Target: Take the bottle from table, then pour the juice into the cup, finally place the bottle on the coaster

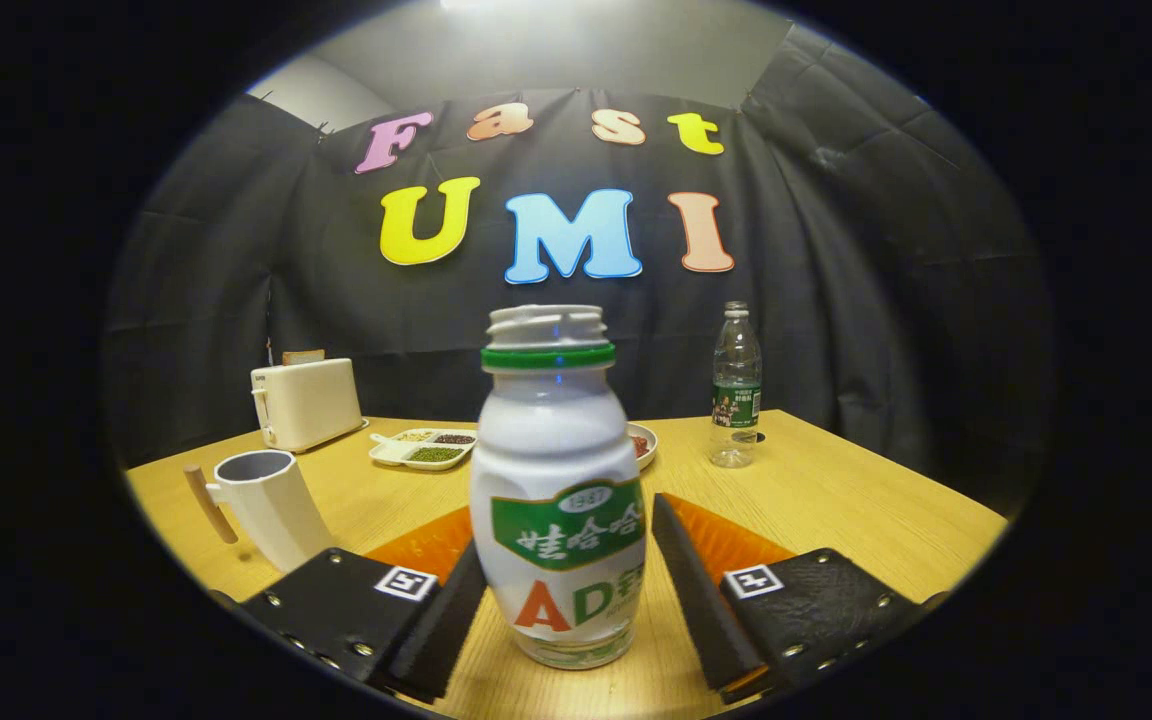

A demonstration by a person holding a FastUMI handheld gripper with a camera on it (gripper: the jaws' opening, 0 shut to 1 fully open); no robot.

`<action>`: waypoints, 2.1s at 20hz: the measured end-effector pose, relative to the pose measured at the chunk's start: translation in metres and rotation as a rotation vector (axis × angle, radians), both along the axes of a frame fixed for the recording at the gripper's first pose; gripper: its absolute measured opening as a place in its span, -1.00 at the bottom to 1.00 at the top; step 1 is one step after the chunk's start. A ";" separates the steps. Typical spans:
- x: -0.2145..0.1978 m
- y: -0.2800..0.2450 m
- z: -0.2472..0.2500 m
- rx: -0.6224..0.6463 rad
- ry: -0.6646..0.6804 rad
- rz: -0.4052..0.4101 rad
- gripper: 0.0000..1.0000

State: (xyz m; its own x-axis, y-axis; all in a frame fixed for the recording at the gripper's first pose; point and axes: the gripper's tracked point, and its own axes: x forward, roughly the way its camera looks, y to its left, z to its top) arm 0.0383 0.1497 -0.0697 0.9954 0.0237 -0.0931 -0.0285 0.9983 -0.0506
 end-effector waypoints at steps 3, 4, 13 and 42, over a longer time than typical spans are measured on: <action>0.000 -0.004 0.002 -0.033 0.010 -0.016 0.48; -0.001 -0.005 0.004 -0.049 0.010 -0.015 0.48; -0.005 0.021 0.031 -0.242 -0.022 0.058 0.48; 0.017 0.116 -0.003 -0.857 0.003 0.268 0.48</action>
State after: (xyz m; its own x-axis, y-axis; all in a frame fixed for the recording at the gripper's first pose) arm 0.0550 0.2660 -0.0724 0.9661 0.1767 -0.1882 -0.2567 0.5778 -0.7748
